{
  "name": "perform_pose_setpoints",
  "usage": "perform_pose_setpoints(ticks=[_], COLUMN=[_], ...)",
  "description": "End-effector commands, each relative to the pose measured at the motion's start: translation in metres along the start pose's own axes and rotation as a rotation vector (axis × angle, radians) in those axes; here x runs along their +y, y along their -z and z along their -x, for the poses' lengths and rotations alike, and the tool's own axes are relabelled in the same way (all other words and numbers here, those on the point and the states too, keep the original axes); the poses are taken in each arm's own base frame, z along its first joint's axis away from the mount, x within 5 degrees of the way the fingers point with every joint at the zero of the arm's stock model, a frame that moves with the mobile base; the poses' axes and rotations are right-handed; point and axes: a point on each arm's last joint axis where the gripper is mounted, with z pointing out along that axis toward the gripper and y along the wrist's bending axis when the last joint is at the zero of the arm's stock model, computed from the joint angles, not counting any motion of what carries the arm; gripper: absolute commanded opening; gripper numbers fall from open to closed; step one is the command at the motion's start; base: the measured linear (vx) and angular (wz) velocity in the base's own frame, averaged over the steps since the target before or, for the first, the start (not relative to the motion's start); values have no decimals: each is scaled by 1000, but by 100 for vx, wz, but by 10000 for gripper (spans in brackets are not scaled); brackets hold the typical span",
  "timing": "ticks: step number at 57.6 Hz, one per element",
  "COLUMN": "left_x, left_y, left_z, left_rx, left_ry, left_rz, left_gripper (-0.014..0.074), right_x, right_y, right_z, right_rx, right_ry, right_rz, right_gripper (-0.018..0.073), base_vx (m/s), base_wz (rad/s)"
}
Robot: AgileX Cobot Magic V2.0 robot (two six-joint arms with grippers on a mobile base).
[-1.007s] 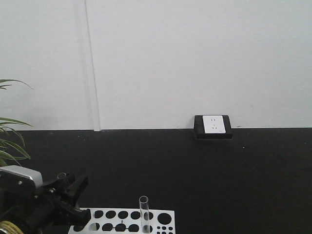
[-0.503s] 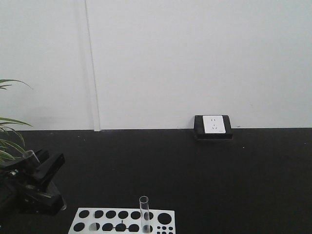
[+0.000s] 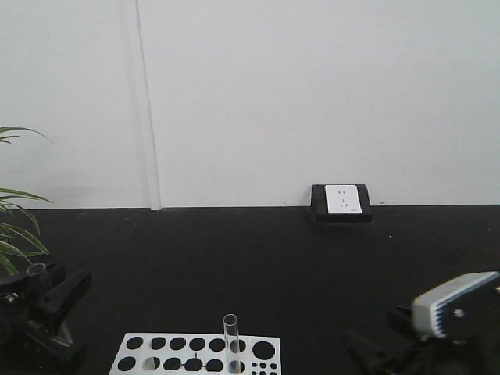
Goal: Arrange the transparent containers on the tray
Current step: 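Lower the right gripper onto the second glass tube and close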
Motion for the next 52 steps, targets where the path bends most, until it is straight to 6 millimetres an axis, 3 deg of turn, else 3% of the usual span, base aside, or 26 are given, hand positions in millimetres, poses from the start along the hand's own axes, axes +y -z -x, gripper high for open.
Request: perform_pose_setpoints(ticks=[1, 14, 25, 31, 43, 52], left_x=[-2, -2, -2, -2, -2, -2], left_y=[3, 3, 3, 3, 3, 3], left_z=[21, 21, 21, 21, 21, 21], left_rx=[-133, -132, -132, -132, -132, -132], left_ry=[6, 7, 7, 7, 7, 7], left_rz=[-11, -11, -11, -11, -11, -11], left_gripper=[47, 48, 48, 48, 48, 48], right_x=[14, 49, 61, 62, 67, 71], right_y=[-19, -69, -95, -105, -129, -148], right_z=[16, -15, -36, -36, -16, -15], right_rx=[-170, -166, -191, -204, -259, -254], right_ry=[20, 40, 41, 37, 30, 31], right_rz=[46, 152, 173, 171, 170, 170], right_gripper=[488, 488, 488, 488, 488, 488], base_vx=[0, 0, 0, 0, 0, 0], base_wz=[0, 0, 0, 0, 0, 0])
